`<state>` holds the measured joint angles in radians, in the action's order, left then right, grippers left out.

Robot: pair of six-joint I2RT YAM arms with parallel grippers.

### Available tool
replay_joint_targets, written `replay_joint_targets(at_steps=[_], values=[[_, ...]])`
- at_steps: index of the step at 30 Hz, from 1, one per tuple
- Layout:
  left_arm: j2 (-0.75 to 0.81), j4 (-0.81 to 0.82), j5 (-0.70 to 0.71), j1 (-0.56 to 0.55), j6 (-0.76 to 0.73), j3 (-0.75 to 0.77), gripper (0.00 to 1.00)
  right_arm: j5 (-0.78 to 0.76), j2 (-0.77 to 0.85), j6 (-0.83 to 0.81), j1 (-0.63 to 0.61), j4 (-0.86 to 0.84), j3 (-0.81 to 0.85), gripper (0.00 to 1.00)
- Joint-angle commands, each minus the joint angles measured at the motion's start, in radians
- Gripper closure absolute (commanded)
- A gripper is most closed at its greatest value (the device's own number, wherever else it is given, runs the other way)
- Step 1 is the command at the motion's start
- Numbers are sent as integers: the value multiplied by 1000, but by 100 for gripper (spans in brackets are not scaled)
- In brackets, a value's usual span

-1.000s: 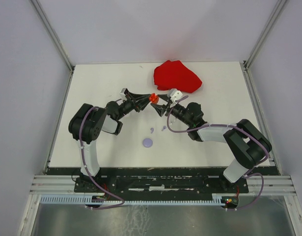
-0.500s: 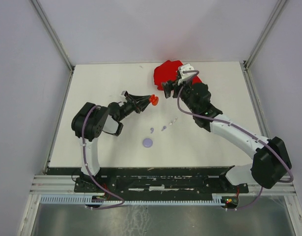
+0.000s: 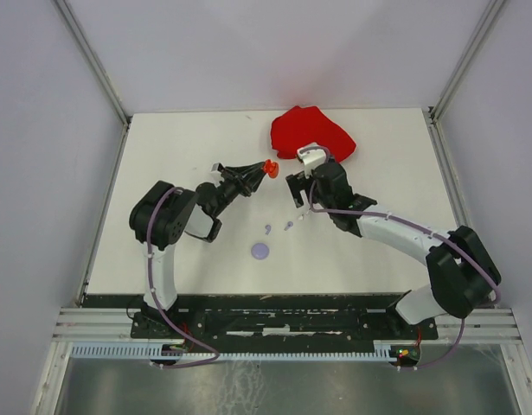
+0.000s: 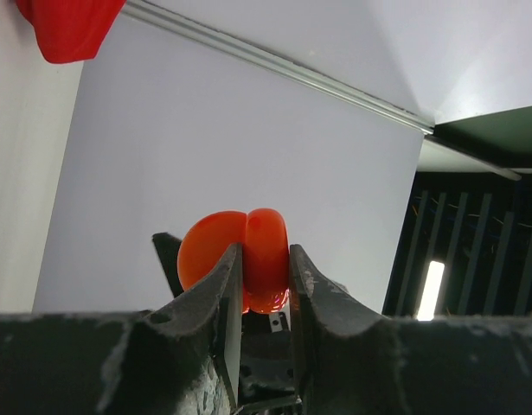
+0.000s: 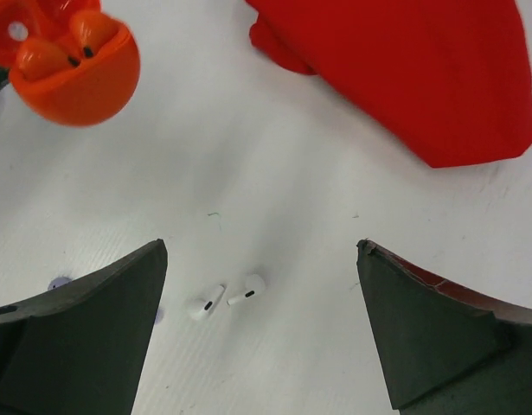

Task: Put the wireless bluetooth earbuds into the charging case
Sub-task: Close the charging case.

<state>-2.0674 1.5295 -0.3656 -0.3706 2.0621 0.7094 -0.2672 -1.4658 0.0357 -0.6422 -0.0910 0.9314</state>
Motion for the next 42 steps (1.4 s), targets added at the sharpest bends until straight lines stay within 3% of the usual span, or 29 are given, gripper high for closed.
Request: replay_joint_targets(at_steps=[1,11,17,27,42], values=[[46,163,106,-21,38,-23,97,48,-19,-43,-25,-270,-83,1],[55,163,152,-45,41,-51,97,248,-227,-99,-47,-796,-189,1],[49,163,161,-61,43,-57,97,238,-329,-118,-63,-930,-160,1],[41,200,163,-67,53,-115,97,121,-413,-187,-72,-1062,-137,1],[36,200,141,-67,47,-167,97,-9,-415,-248,-72,-1104,-159,1]])
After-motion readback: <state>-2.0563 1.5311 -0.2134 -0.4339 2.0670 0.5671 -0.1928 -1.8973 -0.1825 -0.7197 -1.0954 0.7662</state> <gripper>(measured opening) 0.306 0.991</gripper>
